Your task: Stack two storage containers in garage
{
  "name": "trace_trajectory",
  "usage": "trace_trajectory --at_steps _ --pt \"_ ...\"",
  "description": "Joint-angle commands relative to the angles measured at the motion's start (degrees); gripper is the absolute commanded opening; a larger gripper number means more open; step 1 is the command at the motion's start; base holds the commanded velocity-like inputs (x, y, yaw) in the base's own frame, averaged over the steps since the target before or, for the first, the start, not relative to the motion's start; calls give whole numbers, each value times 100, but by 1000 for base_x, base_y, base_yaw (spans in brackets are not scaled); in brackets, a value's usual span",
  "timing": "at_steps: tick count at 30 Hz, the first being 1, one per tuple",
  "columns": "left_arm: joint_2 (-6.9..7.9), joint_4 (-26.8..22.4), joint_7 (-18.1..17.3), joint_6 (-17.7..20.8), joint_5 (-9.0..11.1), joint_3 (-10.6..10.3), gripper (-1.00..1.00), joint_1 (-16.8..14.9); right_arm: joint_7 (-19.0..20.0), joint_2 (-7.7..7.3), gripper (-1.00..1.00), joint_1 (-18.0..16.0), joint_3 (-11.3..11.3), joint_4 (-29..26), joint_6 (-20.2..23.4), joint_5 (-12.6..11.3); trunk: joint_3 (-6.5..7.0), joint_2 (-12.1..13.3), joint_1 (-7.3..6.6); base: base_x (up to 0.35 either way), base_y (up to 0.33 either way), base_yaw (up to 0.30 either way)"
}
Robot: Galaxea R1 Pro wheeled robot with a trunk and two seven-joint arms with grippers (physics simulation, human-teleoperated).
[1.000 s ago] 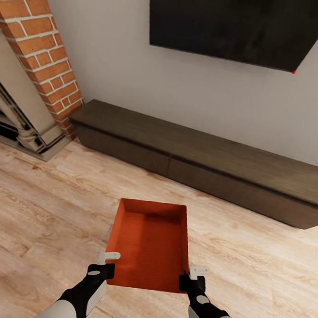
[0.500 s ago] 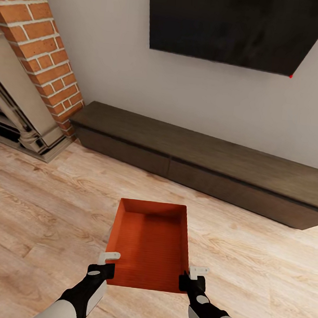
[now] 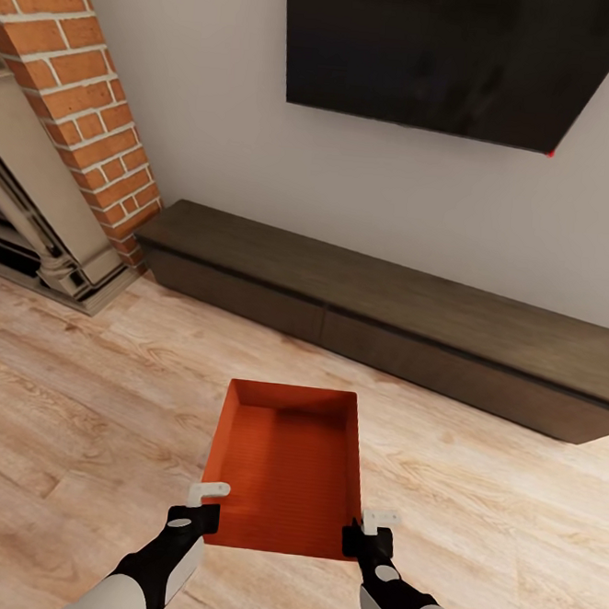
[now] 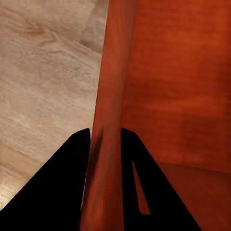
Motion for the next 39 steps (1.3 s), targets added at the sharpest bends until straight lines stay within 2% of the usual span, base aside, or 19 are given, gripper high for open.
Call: trace_trajectory --at_steps 1,39 --pt "-11 -15 24 31 -9 76 -100 2 -31 7 -100 -4 -145 3 -12 -13 6 -2 0 0 0 0" --pt "-3 73 16 82 -1 76 -100 2 -31 7 -100 -4 -149 3 -12 -13 357 -2 0 0 0 0"
